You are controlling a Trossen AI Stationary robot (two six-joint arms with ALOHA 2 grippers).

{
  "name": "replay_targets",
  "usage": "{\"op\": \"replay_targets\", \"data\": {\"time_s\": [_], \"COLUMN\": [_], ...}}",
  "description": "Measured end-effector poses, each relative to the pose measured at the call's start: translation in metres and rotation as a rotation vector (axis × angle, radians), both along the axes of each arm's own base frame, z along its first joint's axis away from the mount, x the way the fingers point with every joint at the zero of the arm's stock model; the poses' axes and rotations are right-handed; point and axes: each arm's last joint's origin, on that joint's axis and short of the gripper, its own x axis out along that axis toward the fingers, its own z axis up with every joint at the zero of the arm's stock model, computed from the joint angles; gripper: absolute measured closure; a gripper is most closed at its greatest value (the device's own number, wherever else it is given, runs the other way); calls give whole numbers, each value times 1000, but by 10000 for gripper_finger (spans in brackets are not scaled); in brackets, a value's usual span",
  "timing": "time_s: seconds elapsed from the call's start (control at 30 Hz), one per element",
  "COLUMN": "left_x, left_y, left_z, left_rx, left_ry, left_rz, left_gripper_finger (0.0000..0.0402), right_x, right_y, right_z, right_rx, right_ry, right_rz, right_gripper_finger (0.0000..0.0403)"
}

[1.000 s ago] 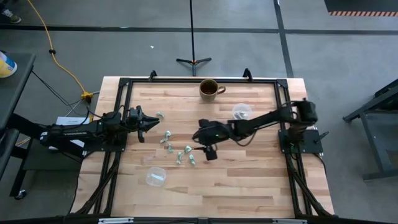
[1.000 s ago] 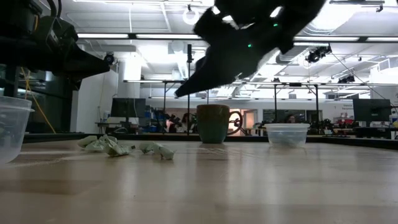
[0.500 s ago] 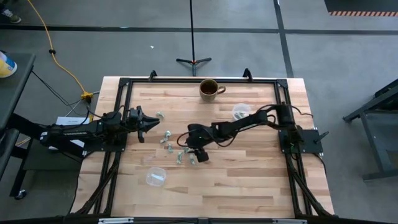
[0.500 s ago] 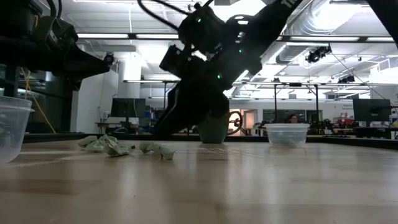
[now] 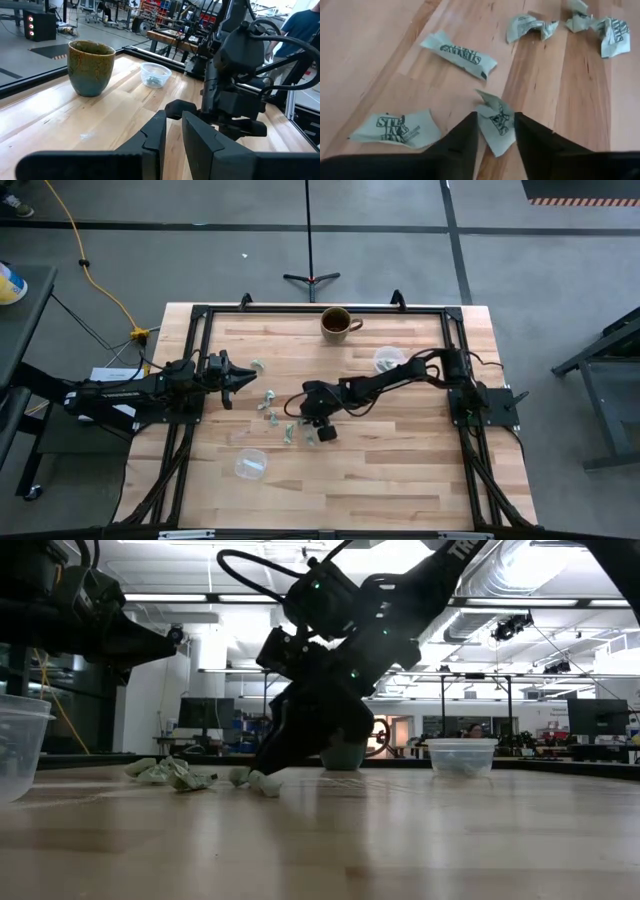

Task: Pick and place Stevia / Truvia into bins
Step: Put the stevia packet into the top transparent container

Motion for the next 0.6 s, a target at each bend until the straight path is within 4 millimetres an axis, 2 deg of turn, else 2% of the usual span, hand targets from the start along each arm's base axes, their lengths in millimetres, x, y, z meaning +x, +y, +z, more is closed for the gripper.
{"op": "replay_targets", "data": {"time_s": [0.27, 0.37, 0.43, 0.6], "left_x": [0, 0, 0, 0], "left_y": [0, 0, 0, 0], "left_z": [0, 0, 0, 0], "left_rx": [0, 0, 0, 0], "left_ry": [0, 0, 0, 0], "left_rz": [0, 0, 0, 1], "left_gripper_finger": [302, 302, 302, 302], "right_x": [-1, -1, -3, -21], "right_y": [-1, -1, -1, -6], "right_z": [-1, 1, 9, 47], "right_rx": [2, 9, 7, -61], "right_ry": [13, 14, 18, 78], "right_rz": [1, -11, -34, -204], "right_gripper_finger": [390, 396, 394, 398]}}
